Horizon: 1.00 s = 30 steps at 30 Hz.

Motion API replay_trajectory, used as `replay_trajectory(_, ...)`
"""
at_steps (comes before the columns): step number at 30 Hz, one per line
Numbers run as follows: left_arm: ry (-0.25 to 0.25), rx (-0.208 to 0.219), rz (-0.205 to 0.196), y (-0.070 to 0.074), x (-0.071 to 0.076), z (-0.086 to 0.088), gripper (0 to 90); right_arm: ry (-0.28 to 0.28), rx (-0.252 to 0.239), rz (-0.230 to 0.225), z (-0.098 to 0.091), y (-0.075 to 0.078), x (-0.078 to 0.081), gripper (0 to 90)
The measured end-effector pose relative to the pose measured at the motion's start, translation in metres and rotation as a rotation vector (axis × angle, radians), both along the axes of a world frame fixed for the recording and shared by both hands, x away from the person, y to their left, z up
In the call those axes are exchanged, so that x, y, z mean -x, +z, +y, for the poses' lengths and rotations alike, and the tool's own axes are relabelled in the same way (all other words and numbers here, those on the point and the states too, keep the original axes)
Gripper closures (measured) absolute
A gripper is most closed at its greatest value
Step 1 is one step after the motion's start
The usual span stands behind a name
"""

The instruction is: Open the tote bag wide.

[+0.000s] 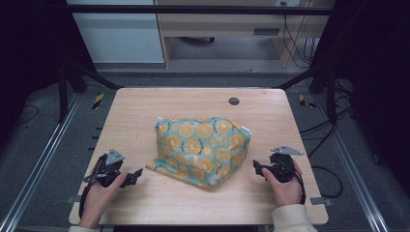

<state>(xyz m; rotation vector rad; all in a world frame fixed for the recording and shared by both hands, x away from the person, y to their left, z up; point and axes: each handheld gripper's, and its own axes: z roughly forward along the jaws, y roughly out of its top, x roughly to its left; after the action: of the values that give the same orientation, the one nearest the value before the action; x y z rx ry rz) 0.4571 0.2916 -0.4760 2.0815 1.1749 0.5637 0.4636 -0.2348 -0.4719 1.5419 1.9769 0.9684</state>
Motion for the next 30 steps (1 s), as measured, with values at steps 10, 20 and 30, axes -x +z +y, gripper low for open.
replay_trajectory(10,0.004,0.010,0.003,0.000,0.002,0.002,7.8,0.089,0.026,-0.038,-0.003,0.042,-0.007,25.7)
replay_trajectory(20,0.003,0.014,0.006,0.000,0.002,0.001,7.8,0.175,0.066,-0.085,0.000,0.097,-0.024,36.8)
replay_trajectory(30,-0.003,0.002,0.010,0.000,0.002,0.001,7.8,0.251,0.139,-0.085,0.014,0.125,-0.050,49.3)
